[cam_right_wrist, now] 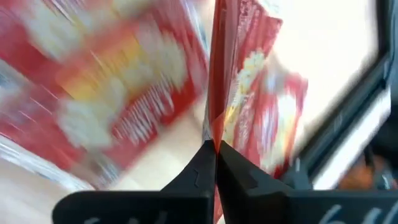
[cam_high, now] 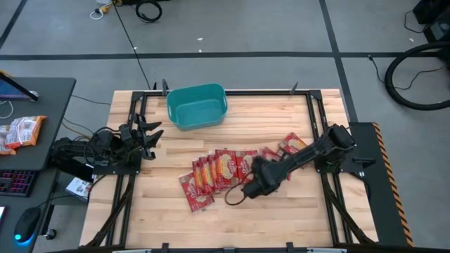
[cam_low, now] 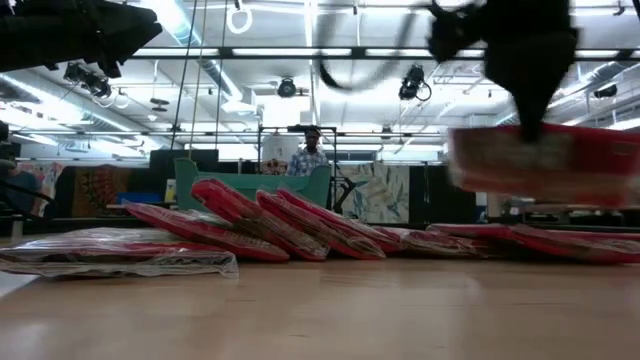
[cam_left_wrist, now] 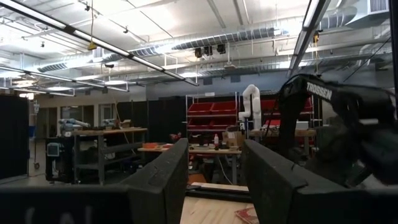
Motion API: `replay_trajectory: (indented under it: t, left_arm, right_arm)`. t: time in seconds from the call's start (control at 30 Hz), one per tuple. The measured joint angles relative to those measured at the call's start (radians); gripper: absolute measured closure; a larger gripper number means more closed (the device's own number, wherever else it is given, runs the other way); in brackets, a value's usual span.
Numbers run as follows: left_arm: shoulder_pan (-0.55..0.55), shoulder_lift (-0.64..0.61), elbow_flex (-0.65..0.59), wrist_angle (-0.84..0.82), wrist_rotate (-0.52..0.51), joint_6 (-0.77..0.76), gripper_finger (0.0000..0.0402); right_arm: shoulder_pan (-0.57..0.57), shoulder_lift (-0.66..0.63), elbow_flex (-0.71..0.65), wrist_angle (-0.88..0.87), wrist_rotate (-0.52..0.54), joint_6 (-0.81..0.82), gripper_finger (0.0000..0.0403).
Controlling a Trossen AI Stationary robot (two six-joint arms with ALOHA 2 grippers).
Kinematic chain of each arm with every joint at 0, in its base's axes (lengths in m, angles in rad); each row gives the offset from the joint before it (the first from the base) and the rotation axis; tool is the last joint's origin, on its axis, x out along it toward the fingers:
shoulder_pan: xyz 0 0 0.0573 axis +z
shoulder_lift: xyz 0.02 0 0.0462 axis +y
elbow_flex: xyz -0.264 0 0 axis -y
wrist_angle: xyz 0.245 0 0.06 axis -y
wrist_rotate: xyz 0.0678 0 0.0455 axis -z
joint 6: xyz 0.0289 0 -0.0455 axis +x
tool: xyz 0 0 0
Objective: Sort popcorn bags into baskets
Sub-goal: Put the red popcorn bag into the blue container
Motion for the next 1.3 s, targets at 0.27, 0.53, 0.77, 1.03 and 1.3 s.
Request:
replay_trajectory:
  t: [0.27,0.53,0.77,1.03,1.3]
  left_arm:
    - [0.0,0.0,0.001,-0.026,0.0,-0.028,0.0246]
    - [0.001,0.0,0.001,-0.069,-0.018,-0.086,0.0246]
    - [0.0,0.0,0.001,-0.132,-0.072,-0.137,0.0255]
    - [-0.001,0.0,0.001,-0.17,-0.072,-0.188,0.026]
    - [-0.001,0.004,0.001,-0.203,-0.071,-0.211,0.026]
  right_arm:
    - [-0.099,0.003,0.122,0.174,0.223,-0.338,0.0393]
    - [-0.224,0.004,0.125,0.539,0.35,-0.772,0.0393]
    - [-0.34,0.004,0.125,0.996,0.396,-1.16,0.0393]
    - [-0.503,0.014,0.056,1.434,0.215,-1.358,0.039]
    - [-0.563,0.152,0.061,1.584,0.251,-1.413,0.039]
